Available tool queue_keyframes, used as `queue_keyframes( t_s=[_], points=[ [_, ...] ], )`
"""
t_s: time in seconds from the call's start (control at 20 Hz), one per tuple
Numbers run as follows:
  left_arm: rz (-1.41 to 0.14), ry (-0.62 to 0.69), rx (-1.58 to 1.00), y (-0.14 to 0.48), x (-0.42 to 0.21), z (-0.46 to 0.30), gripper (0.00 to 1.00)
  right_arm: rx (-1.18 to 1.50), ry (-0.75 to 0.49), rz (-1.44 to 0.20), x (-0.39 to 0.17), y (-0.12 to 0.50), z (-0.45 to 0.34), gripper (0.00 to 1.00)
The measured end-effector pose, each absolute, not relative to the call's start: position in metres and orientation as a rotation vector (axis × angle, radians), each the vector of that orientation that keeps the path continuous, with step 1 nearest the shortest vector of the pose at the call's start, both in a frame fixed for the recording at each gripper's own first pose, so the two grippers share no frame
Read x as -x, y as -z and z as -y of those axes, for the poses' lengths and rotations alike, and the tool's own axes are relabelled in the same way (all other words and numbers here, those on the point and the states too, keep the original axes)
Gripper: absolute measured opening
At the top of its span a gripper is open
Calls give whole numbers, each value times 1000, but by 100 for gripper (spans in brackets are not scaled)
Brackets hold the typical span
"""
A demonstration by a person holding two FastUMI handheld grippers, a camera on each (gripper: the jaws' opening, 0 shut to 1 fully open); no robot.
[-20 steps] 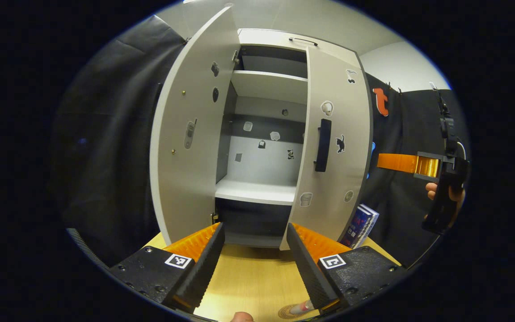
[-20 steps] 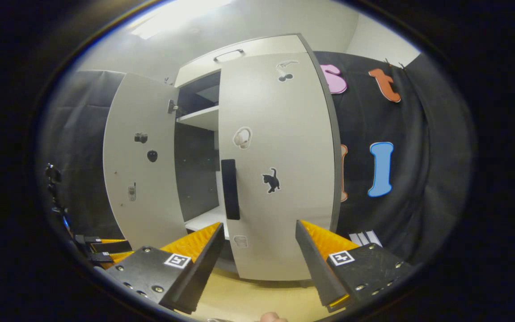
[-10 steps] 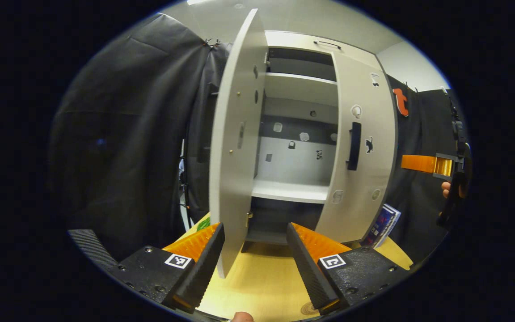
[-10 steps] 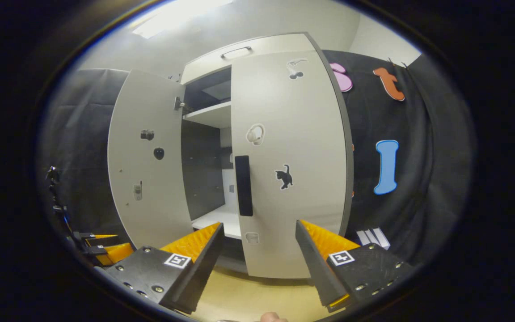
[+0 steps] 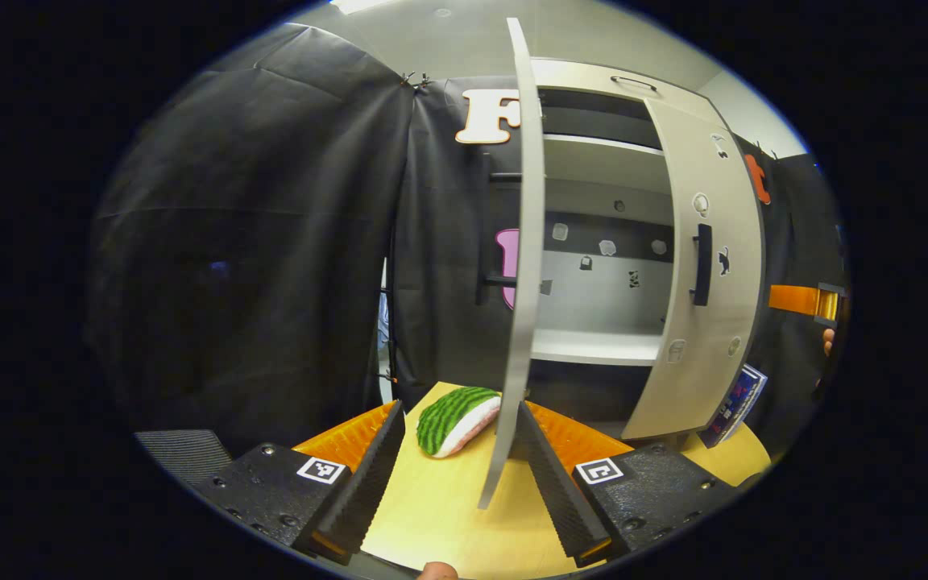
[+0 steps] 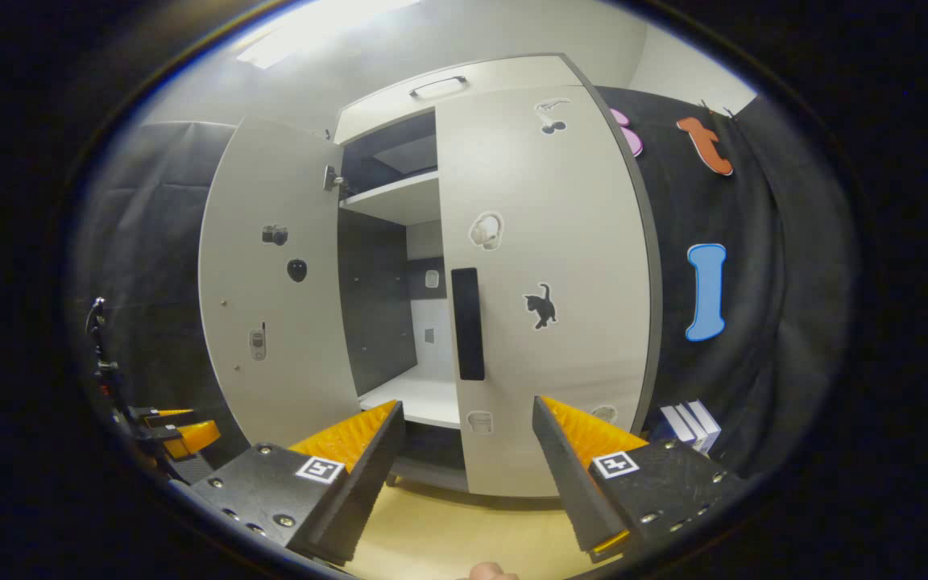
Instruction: Grasp the bottle in the cabinet with the left hand and place it on the coaster, then close the right door with the right hand and the left door with the left hand.
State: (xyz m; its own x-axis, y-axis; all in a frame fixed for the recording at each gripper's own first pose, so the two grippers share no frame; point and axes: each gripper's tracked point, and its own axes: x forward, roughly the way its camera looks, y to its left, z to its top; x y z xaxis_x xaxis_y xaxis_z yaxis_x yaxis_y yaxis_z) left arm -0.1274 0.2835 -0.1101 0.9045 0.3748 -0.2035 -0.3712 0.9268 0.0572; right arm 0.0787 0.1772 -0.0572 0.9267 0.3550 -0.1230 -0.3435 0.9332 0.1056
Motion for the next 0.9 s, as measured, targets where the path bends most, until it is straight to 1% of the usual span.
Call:
queue_keyframes(
  t_s=[0.05,0.1,0.15,0.35,0.4,0.45,0.5,0.55,0.6,0.65,0.85,0.9],
  points=[
    [-207,-387,-18,108,124,-289,89,-83,-357,-143,-78,59,-181,96],
    [-203,-385,-20,106,120,-292,85,-82,-354,-143,-78,60,-183,96],
    [-202,-384,-25,107,116,-295,89,-82,-349,-142,-78,61,-185,93],
    [-213,-370,-46,110,98,-304,89,-90,-316,-134,-78,60,-180,93],
    [-215,-365,-43,111,94,-304,89,-92,-307,-136,-78,60,-178,96],
    [-216,-360,-38,113,91,-304,86,-95,-299,-140,-78,62,-176,96],
    [-217,-355,-33,114,88,-304,89,-97,-291,-143,-78,63,-173,96],
    [-221,-354,-30,116,85,-304,89,-98,-284,-146,-78,65,-170,96],
    [-222,-362,-32,116,84,-305,85,-97,-277,-151,-77,66,-168,96],
    [-224,-360,-26,117,82,-308,88,-95,-270,-155,-77,67,-165,96],
    [-239,-285,11,120,78,-291,88,-92,-256,-171,-76,72,-158,96],
    [-242,-267,0,120,77,-287,88,-95,-254,-169,-75,71,-157,93]
  ],
)
